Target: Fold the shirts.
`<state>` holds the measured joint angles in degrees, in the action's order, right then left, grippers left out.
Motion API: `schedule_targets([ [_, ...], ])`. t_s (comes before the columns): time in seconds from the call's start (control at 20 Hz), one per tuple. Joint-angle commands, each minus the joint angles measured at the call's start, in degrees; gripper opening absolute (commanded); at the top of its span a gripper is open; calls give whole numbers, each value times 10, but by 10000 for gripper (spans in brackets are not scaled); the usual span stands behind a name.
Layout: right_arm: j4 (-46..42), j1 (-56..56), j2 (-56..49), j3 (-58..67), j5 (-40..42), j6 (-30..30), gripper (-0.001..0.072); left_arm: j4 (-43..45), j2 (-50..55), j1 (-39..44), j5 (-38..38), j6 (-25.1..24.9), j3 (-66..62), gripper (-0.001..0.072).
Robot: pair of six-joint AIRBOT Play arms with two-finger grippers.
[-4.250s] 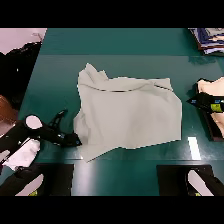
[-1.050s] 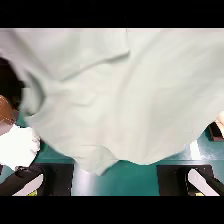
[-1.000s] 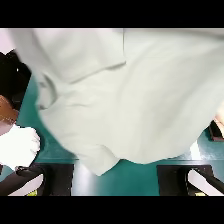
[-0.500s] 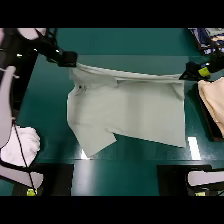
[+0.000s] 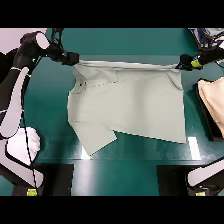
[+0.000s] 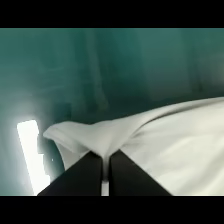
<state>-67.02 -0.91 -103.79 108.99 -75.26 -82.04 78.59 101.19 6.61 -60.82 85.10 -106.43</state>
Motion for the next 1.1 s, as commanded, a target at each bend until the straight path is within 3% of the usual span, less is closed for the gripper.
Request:
schedule_targets([
  [0.0, -52, 14, 24, -54, -7, 3, 14, 16, 2, -12, -34, -3, 10, 24],
  [0.25, -49, 45, 59, -202, 51, 3, 15, 7, 2, -12, -42, -30, 96, 25],
  [0.55, -48, 68, 60, -233, 55, 3, 22, 10, 1, -12, -30, -12, 143, 28],
  [0.6, -46, 67, 59, -225, 46, 2, 168, 10, 0, -12, -33, -10, 143, 195],
  [0.65, -46, 67, 59, -214, 36, 3, 402, 10, -2, -13, -39, -10, 143, 501],
  [0.7, -46, 67, 60, -201, 23, 3, 467, 10, -5, -16, -49, -3, 143, 604],
  [0.9, -47, 47, 72, -161, -62, 3, 464, 12, -45, -47, -108, 16, 136, 607],
  [1.05, -46, 22, 139, -228, -61, 6, 445, 12, -108, -80, -151, 15, 172, 607],
])
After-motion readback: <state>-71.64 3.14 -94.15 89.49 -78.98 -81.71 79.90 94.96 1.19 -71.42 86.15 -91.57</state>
